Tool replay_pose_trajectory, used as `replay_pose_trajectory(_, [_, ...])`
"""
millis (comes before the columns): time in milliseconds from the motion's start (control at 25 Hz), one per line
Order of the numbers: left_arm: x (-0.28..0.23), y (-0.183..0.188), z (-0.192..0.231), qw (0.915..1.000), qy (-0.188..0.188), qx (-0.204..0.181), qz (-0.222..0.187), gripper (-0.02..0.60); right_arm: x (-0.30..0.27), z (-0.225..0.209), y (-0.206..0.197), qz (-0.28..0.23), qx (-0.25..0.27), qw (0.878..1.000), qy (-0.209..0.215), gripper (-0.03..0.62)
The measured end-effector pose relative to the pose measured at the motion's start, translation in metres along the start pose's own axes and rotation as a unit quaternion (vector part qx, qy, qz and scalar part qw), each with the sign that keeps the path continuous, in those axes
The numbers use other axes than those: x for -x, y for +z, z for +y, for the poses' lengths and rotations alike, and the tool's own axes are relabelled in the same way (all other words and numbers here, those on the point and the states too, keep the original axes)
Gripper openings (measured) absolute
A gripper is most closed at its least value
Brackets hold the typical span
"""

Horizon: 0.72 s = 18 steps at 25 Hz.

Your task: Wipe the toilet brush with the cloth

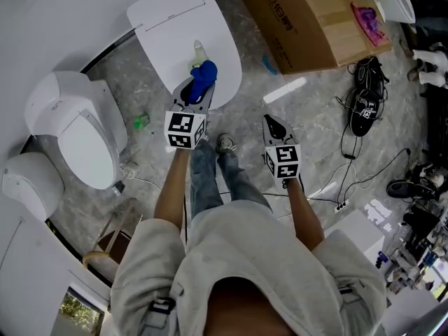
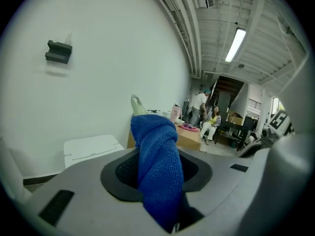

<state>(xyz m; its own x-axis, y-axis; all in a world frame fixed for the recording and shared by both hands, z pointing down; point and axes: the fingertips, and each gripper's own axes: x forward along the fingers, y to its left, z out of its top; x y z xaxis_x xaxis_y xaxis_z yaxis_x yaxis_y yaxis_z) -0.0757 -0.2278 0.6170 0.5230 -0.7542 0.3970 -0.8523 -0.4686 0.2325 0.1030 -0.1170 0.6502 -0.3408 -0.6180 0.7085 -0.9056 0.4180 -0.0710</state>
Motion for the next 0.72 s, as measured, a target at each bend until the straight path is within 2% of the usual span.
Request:
replay_pose_trajectory(400, [-0.022, -0.057, 0.014, 0.9980, -0.005, 0.002, 0.062, 0.163, -0.001, -0.002, -0.009, 0.011, -0.004, 1.000, -0.007, 0.032])
replay_pose_trajectory(720, [-0.042, -0.112, 0.022, 0.9913, -0.014, 0.016, 0.130, 0.163, -0.002, 0.000, -0.012, 0.015, -0.004, 1.000, -0.008, 0.032])
